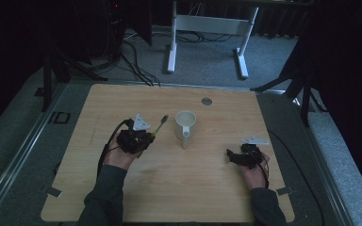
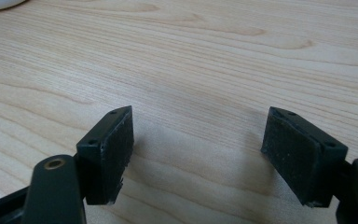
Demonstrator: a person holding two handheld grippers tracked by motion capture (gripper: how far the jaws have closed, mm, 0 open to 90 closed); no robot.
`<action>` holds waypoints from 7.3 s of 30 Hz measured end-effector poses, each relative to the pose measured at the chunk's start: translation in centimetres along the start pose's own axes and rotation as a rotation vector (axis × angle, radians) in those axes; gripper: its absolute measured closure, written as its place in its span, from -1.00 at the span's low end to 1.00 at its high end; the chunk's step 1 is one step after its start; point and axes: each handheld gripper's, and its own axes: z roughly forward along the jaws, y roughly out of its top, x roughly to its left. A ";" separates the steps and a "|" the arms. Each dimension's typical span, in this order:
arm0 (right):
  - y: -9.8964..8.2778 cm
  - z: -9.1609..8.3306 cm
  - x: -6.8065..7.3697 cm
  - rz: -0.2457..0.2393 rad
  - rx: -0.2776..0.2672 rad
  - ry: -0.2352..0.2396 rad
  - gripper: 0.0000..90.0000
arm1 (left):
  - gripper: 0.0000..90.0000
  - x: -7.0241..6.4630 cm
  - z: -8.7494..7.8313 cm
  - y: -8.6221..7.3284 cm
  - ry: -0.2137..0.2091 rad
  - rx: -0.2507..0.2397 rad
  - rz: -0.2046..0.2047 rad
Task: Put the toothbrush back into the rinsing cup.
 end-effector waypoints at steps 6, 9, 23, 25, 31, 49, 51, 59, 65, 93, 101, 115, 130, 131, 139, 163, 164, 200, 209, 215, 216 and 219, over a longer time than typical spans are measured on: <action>0.0 0.0 0.0 -0.001 0.000 0.000 -0.45 | 0.76 -0.1 0.2 0.3 0.007 -0.004 -0.007; 0.0 0.0 0.0 0.000 0.000 0.000 -0.46 | 0.76 -0.2 0.2 0.4 0.010 -0.010 -0.011; 0.0 0.0 0.0 -0.001 -0.001 0.000 -0.46 | 0.76 -0.3 0.2 0.7 0.023 -0.033 -0.042; 0.0 0.0 0.0 -0.002 0.000 0.000 -0.46 | 0.76 -0.3 0.2 0.7 0.024 -0.036 -0.050; 0.0 0.0 0.0 -0.002 0.000 0.001 -0.46 | 0.76 -0.3 0.2 0.9 0.027 -0.046 -0.061; 0.0 0.0 0.0 -0.003 -0.001 0.001 -0.46 | 0.76 -0.2 0.2 1.2 0.030 -0.075 -0.099; 0.0 0.0 0.0 -0.004 -0.001 0.001 -0.46 | 0.76 -0.1 0.3 1.2 0.029 -0.079 -0.102; 0.0 0.1 0.0 -0.004 -0.001 0.001 -0.46 | 0.76 0.1 0.3 1.4 0.028 -0.096 -0.121; 0.0 0.0 0.0 -0.006 -0.001 0.001 -0.46 | 0.76 0.3 0.0 1.7 0.027 -0.107 -0.128; 0.0 0.0 0.0 -0.005 0.000 0.001 -0.46 | 0.76 0.5 -0.5 2.7 -0.010 -0.198 -0.139; 0.0 0.0 0.0 -0.006 0.000 0.001 -0.45 | 0.76 0.5 -0.6 3.1 -0.018 -0.217 -0.140; 0.1 0.1 0.0 -0.007 -0.001 0.002 -0.46 | 0.76 0.5 -0.4 3.4 -0.039 -0.258 -0.135; 0.1 0.1 0.0 -0.006 0.000 0.003 -0.46 | 0.76 0.3 -0.4 3.7 -0.051 -0.306 -0.139; 0.1 0.1 0.0 -0.006 0.000 0.003 -0.46 | 0.76 0.3 -0.4 3.7 -0.051 -0.306 -0.139; 0.1 0.1 0.0 -0.005 0.000 0.003 -0.46 | 0.76 0.3 -0.5 4.0 -0.052 -0.329 -0.139; 0.1 0.1 0.0 -0.007 0.000 0.004 -0.46 | 0.76 0.1 0.1 4.3 -0.074 -0.394 -0.145; 0.1 0.1 0.0 -0.007 0.000 0.004 -0.46 | 0.75 0.1 0.1 4.4 -0.078 -0.396 -0.144; 0.1 0.1 0.0 -0.008 -0.001 0.005 -0.46 | 0.75 0.0 1.6 4.5 -0.190 -0.454 -0.172; 0.1 0.1 0.0 -0.008 -0.001 0.005 -0.46 | 0.75 -0.3 1.8 4.7 -0.197 -0.470 -0.177; 0.1 0.1 0.0 -0.008 -0.001 0.005 -0.46 | 0.76 -0.4 2.0 4.8 -0.200 -0.481 -0.184; 0.1 0.1 0.0 -0.008 -0.001 0.005 -0.46 | 0.76 -0.5 2.0 4.8 -0.200 -0.483 -0.184; 0.1 0.1 0.0 -0.008 0.000 0.005 -0.46 | 0.75 -0.6 2.0 4.9 -0.202 -0.488 -0.184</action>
